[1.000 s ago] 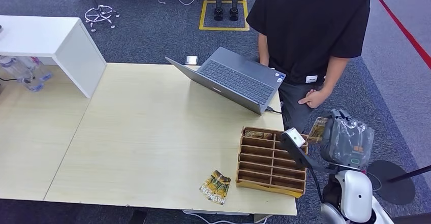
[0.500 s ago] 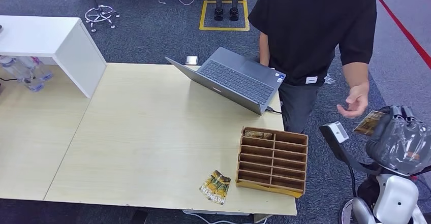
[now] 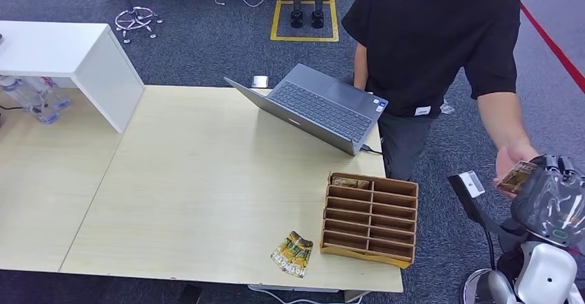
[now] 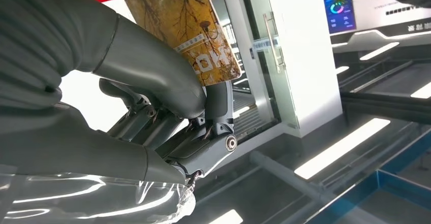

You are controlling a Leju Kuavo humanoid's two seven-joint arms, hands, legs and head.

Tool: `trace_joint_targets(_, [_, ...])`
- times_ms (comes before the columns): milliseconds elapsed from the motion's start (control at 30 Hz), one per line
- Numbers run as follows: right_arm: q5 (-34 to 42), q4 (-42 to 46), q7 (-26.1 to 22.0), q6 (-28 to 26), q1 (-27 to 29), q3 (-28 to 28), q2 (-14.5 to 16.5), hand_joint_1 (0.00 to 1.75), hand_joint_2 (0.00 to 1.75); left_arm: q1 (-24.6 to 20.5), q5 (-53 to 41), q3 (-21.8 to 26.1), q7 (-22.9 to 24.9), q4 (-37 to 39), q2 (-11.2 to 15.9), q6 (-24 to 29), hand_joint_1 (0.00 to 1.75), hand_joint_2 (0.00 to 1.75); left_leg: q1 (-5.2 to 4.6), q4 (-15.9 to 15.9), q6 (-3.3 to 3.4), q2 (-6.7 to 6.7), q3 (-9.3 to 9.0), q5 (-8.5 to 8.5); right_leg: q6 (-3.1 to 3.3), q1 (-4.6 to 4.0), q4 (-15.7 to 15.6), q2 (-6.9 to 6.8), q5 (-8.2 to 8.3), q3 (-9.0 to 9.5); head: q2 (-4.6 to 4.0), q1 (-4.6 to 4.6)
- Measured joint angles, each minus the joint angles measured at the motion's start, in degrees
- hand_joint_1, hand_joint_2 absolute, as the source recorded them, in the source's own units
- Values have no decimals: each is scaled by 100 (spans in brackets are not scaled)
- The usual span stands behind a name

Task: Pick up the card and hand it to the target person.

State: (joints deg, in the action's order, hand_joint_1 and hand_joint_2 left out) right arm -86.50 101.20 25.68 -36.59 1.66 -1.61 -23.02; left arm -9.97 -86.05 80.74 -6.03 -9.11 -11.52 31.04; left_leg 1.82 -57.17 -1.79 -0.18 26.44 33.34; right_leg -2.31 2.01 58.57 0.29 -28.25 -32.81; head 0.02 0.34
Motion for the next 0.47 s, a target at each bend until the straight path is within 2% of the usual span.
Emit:
trace_joint_targets(167, [-61,-228,-28,-13,7,6,11,174,175,0,0,-31,-4,0,0,-2,0,0,0,0,0,0,0,0,0,0,0,0,0,0,0,0])
trace_joint_targets(233, [-84,-303,-32,-19,7,7,11,161,175,0,0,-42,-10,0,0,-2,0,0,0,0,0,0,0,0,0,0,0,0,0,0,0,0])
trace_joint_targets(267, [-88,-334,-32,-21,8,8,11,137,175,0,0,-44,-15,0,0,-2,0,0,0,0,0,0,0,0,0,0,0,0,0,0,0,-1])
trace_joint_targets(367, [-90,-403,-32,-15,9,8,11,21,175,1,0,-59,-29,0,0,-2,0,0,0,0,0,0,0,0,0,0,0,0,0,0,0,0])
trace_joint_targets(400, [-82,-426,-30,1,10,8,11,2,175,1,0,-67,-32,0,0,-2,0,0,0,0,0,0,0,0,0,0,0,0,0,0,0,0])
trace_joint_targets(467, [-54,-461,-21,54,10,8,11,0,175,0,0,-79,-33,0,0,-1,0,0,0,0,0,0,0,0,0,0,0,0,0,0,0,0])
